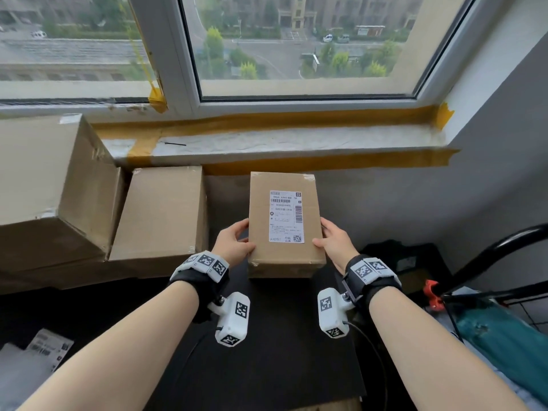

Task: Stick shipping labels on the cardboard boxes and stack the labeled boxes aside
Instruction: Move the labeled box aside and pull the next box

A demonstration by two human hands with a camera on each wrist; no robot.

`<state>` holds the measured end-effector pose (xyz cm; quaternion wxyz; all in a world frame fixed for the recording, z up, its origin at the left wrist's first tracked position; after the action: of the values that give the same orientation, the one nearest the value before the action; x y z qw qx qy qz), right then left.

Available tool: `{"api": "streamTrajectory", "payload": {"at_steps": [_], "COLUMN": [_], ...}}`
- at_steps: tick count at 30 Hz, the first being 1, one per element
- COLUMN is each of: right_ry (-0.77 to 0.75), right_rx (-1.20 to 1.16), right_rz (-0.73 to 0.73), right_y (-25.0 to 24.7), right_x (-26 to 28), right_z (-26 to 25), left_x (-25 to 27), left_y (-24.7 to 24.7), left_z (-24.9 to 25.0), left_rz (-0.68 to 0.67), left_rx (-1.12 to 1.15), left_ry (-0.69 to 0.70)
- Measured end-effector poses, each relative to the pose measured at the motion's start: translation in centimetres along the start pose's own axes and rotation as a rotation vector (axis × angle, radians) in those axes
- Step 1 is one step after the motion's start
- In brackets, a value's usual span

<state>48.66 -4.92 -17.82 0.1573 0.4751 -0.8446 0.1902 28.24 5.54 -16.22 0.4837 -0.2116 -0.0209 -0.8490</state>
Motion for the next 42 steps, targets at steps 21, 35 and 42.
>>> {"api": "streamTrajectory", "payload": {"at_steps": [21,35,42], "right_ry": [-0.328,-0.361,-0.188], "right_rx": [1.064,1.072,0.751], "right_rz": [0.099,-0.05,-0.028], "right_y": [14.6,26.0,26.1], "right_x": [13.2,9.5,5.6], "right_z": [-9.4,-8.0,-5.9], "left_x": [12.2,10.1,8.4], "left_y": [-15.8,-21.7,-24.1], "left_z": [3.3,-2.5,-5.3], "left_rz": [0.167,0.211,0.346], "left_rx": [-1.183,-1.17,-0.719], "left_ry": [0.352,0.164,-0.111]}}
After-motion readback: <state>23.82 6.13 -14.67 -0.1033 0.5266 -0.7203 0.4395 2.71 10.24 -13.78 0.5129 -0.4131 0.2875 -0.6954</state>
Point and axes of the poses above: each hand's wrist, its own x-axis away from the middle knuckle, its own y-axis out of the palm, z = x × y, the point moved 10 cm from there along -x, towards the middle knuckle, and after that the axes turned 1 degree about z, right-handed, at the moved point
